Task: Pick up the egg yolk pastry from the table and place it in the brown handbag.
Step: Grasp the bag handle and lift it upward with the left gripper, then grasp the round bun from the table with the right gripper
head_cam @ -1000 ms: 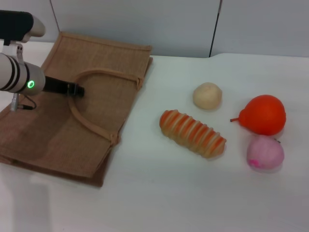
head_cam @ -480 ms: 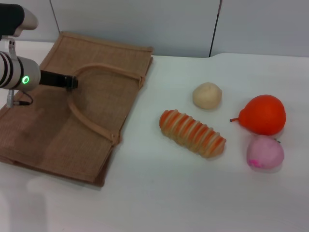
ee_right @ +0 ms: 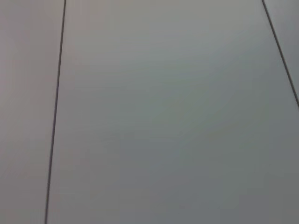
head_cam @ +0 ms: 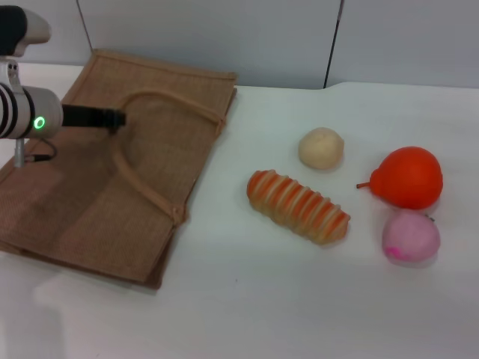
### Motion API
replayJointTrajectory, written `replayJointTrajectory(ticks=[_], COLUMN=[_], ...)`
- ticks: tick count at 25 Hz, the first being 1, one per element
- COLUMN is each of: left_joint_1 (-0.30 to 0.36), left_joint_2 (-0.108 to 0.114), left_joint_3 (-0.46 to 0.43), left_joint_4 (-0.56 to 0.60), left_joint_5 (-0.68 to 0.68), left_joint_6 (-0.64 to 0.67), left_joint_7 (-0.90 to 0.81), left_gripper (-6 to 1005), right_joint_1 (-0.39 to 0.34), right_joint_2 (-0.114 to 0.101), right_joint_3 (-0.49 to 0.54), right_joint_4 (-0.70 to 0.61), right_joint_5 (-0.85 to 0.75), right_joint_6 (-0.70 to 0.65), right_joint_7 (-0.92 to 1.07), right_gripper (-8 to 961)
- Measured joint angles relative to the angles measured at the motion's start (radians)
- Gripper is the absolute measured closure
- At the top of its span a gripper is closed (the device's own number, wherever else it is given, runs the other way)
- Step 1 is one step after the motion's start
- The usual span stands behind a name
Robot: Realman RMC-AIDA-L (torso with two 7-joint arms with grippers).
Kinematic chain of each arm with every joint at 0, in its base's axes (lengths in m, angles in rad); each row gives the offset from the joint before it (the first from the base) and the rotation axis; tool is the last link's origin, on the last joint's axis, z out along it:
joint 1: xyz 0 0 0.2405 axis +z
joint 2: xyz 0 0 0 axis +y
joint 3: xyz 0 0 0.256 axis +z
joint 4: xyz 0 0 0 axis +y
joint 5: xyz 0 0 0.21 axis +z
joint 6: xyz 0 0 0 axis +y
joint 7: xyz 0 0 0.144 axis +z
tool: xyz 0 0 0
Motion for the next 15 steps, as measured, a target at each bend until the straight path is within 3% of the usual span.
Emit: replayJointTrajectory(ticks=[5,10,13,14,15], left_joint_1=[0.066,0.139,0.156,0.16,0.16], left_joint_2=[0.001,0.01,0.031,0.053,0.053], left_joint_3=[-0.001,-0.002,-0.006,-0.017,-0.017], left_joint_4=[0.001,-0.031,-0.094,-0.156,-0.156], left_joint_5=[-0.359,-0.725,-0.86,-0.942,-0.942], left_joint_6=[-0.082,-0.253,-0.368,-0.466,-0.466], left_joint_7=[0.26,0.524,0.634,0.711,0.711], left_gripper=[878,878,878,878,878], right_joint_1=[0.013,0.043,0.078,0.099,0.117], right_joint_2=[-0.005,-0.007,-0.007,-0.007,-0.007], right_joint_3=[-0.109,-0.272,-0.32,-0.331,-0.337], right_joint_4=[-0.079,-0.27,-0.323,-0.329,-0.331], right_joint_5=[-0.042,-0.249,-0.399,-0.459,-0.497], right_joint_6=[0.067,0.137,0.149,0.153,0.16], right_joint_7=[0.192,0.449,0.509,0.521,0.527], right_gripper=[69,69,68,68,68])
